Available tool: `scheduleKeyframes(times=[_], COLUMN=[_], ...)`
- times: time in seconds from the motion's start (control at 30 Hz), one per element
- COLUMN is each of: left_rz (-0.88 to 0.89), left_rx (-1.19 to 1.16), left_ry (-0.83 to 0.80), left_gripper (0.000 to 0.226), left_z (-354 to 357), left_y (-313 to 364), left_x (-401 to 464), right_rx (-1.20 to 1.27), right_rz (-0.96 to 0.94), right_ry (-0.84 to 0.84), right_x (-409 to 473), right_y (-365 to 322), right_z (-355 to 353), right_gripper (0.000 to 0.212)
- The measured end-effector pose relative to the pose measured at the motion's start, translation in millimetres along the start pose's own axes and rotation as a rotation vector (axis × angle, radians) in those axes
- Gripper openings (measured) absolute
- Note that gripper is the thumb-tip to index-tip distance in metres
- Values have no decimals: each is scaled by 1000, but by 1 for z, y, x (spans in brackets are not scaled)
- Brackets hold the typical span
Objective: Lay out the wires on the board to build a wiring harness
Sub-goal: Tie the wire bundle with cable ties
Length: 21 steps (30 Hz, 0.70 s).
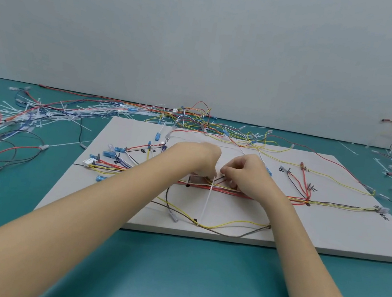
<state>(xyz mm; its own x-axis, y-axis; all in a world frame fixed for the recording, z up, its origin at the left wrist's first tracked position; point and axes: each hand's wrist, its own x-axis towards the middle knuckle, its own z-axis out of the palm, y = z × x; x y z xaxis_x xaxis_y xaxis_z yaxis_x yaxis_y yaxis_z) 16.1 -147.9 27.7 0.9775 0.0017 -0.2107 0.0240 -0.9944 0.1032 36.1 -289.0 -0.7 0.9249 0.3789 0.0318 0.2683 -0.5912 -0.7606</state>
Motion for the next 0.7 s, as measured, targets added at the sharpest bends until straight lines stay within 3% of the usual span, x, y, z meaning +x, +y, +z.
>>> scheduleKeyframes(times=[0.1, 0.2, 0.4, 0.7], left_rz=[9, 10, 10, 100], left_rx=[-93, -154, -81, 23], left_ry=[-11, 3, -4, -40], left_gripper=[20, 23, 36, 28], left_z=[1, 4, 5, 5], left_y=[-7, -10, -2, -3], left_x=[-1, -2, -1, -5], right_rx=[-61, -106, -257, -271], right_rz=[-47, -83, -138, -212], right_ry=[1, 1, 41, -5], right_x=[1, 2, 3, 0], right_y=[2, 2, 3, 4], right_z=[1, 3, 3, -3], right_gripper=[24, 21, 20, 11])
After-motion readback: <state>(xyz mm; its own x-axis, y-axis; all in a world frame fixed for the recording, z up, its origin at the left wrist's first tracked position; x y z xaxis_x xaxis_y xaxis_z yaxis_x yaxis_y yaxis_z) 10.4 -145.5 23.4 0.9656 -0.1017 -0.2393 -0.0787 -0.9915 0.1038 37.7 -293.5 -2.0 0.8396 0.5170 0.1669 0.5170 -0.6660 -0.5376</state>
